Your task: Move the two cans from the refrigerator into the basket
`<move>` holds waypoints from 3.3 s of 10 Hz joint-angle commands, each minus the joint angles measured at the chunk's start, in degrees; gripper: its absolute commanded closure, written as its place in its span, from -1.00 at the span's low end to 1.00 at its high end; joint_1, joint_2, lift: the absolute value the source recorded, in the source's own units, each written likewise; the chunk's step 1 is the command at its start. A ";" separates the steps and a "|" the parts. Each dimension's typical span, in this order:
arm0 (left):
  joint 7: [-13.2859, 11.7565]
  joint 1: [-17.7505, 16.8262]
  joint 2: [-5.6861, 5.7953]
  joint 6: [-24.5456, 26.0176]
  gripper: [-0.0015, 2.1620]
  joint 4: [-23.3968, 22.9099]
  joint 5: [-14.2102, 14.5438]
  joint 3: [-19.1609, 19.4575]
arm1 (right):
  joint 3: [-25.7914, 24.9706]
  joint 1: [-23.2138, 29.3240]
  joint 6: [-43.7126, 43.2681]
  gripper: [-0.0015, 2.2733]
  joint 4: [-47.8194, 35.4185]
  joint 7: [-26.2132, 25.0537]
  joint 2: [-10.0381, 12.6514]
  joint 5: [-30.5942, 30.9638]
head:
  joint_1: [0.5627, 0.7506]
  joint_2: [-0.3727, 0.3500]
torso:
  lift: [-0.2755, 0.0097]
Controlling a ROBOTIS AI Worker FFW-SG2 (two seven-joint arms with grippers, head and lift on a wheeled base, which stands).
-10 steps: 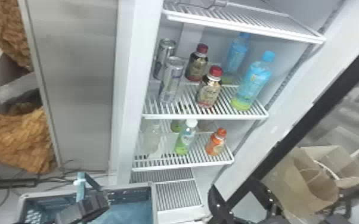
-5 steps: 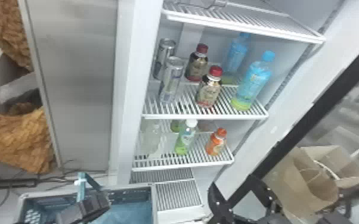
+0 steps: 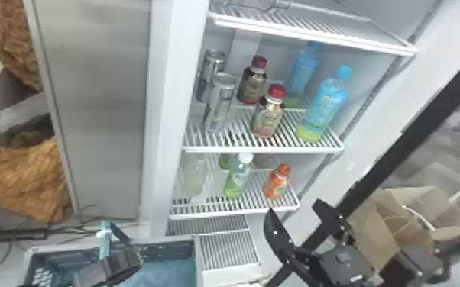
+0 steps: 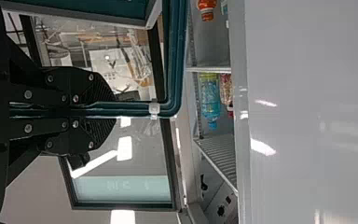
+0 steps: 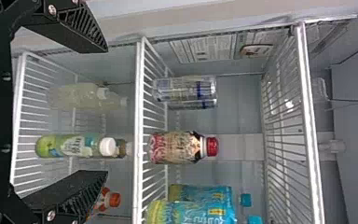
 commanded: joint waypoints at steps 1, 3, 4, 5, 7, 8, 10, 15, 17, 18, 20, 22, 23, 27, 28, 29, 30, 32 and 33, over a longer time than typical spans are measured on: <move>0.00 0.00 0.02 0.00 0.10 0.05 0.00 0.01 | 0.32 -2.88 0.50 -0.91 1.44 0.04 0.00 -0.02 | 0.41 -0.94 | 0.72; 0.00 0.14 0.11 0.00 0.10 -0.09 0.00 0.01 | 1.47 -6.53 0.64 -0.91 3.69 -0.04 0.00 0.32 | 0.41 -0.94 | 0.72; 0.00 0.00 0.11 0.00 0.10 0.05 0.11 0.01 | 2.15 -8.92 0.64 -0.91 5.24 -0.04 0.00 0.89 | 0.41 -0.94 | 0.72; 0.00 -0.14 0.11 0.00 0.10 -0.09 0.11 -0.11 | 2.84 -11.31 0.64 -0.91 6.92 -0.04 0.00 1.12 | 0.41 -0.94 | 0.72; 0.00 0.00 0.11 0.00 0.10 -0.09 0.23 0.01 | 3.75 -15.39 0.50 -0.90 10.02 -0.75 0.00 1.69 | 0.41 -0.91 | 0.72; 0.00 0.00 0.11 0.00 0.10 0.05 0.23 0.12 | 4.44 -16.80 0.50 -0.90 11.14 -1.54 0.00 2.26 | 0.41 -0.89 | 0.72; 0.00 0.00 0.02 0.00 0.10 -0.09 0.23 0.24 | 5.01 -19.75 0.50 -0.90 12.97 -1.80 0.61 3.06 | 0.41 -0.86 | 0.72; 0.00 0.00 -0.06 0.00 0.10 0.05 0.23 0.12 | 8.55 -29.03 0.50 -0.90 20.42 -3.21 0.96 3.29 | 0.41 -0.76 | 0.72; 0.00 -0.14 0.02 0.00 0.10 -0.09 0.23 0.01 | 9.92 -32.97 0.64 -0.90 23.10 -3.82 0.96 3.63 | 0.41 -0.70 | 0.72; 0.00 -0.14 0.02 0.00 0.10 0.05 0.23 0.01 | 10.61 -34.38 0.64 -0.90 24.22 -4.35 0.96 3.63 | 0.41 -0.67 | 0.72; 0.00 0.00 0.02 0.00 0.10 -0.09 0.23 0.01 | 11.52 -37.33 0.64 -0.90 27.03 -5.05 0.88 3.97 | 0.41 -0.63 | 0.72; 0.00 0.00 0.02 0.00 0.10 0.05 0.23 0.12 | 13.46 -40.85 2.32 -0.90 29.70 -5.49 0.26 3.97 | 0.41 -0.60 | 0.72; 0.00 0.00 0.02 0.00 0.10 -0.09 0.23 0.12 | 14.15 -42.11 2.32 -0.90 30.97 -6.11 0.17 3.97 | 0.41 -0.56 | 0.72; 0.00 0.28 0.02 0.00 0.10 0.05 0.23 0.35 | 15.63 -46.05 2.32 -0.90 34.35 -8.39 0.00 3.97 | 0.41 -0.50 | 0.72; 0.00 0.28 0.02 0.00 0.10 -0.09 0.23 0.35 | 15.86 -47.74 2.32 -0.90 36.03 -8.57 -0.09 3.75 | 0.41 -0.49 | 0.72; 0.00 0.14 0.02 0.00 0.10 0.05 0.23 0.24 | 15.98 -49.42 2.32 -0.90 37.72 -8.57 -0.09 3.06 | 0.41 -0.48 | 0.72; 0.00 0.14 0.02 0.00 0.10 0.05 0.23 0.24 | 16.09 -50.69 2.32 -0.90 39.27 -8.57 -0.18 3.06 | 0.41 -0.47 | 0.72; 0.00 0.14 0.02 0.00 0.10 0.05 0.34 0.24 | 17.00 -53.50 2.32 -0.90 42.22 -8.66 -0.53 2.15 | 0.41 -0.47 | 0.72; 0.00 0.28 0.02 0.00 0.10 -0.09 0.34 0.24 | 17.46 -54.91 2.32 -0.90 43.49 -8.66 -0.71 1.92 | 0.41 -0.46 | 0.72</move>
